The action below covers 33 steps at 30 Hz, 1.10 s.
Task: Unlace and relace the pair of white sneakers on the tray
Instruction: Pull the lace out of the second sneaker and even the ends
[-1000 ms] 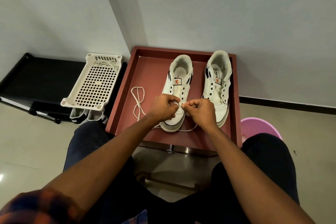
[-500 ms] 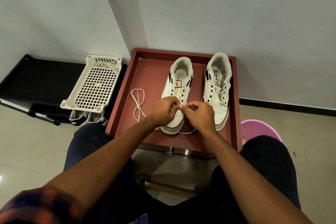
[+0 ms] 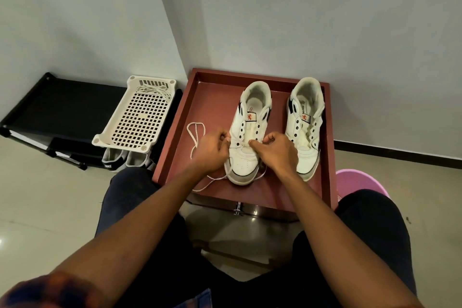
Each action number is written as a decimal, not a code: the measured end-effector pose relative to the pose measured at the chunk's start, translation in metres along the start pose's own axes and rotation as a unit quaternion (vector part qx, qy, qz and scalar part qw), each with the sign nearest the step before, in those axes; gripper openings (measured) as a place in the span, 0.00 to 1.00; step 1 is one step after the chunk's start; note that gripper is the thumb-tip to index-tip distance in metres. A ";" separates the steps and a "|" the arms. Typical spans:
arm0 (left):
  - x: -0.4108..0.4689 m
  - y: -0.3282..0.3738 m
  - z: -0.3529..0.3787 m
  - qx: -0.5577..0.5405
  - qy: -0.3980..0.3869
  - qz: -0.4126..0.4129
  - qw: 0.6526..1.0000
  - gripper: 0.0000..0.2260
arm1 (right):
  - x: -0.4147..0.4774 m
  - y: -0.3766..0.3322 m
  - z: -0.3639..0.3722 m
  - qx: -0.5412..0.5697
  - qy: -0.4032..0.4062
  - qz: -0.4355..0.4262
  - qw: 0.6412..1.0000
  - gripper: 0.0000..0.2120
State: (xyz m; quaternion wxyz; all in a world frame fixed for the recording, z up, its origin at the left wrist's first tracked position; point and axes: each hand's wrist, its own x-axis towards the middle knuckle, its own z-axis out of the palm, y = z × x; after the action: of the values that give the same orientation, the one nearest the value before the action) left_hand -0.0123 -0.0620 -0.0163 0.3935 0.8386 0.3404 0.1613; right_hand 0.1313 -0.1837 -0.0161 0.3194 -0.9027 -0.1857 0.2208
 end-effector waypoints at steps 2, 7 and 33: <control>0.000 -0.009 -0.023 -0.003 0.024 -0.013 1.000 0.05 | 0.000 0.000 -0.001 0.002 -0.004 0.007 1.000 0.19; -0.005 -0.028 -0.058 0.053 -0.006 0.014 0.998 0.06 | -0.005 0.001 -0.003 -0.011 0.047 -0.124 0.991 0.16; 0.009 0.023 -0.042 -0.086 -0.021 -0.016 0.996 0.12 | 0.001 -0.040 -0.002 0.180 -0.090 -0.263 0.944 0.06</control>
State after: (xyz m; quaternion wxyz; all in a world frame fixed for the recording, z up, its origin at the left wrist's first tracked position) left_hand -0.0190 -0.0431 0.0281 0.4737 0.7993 0.3305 0.1659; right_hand 0.1252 -0.1553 0.0119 0.5048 -0.7261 -0.4012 0.2388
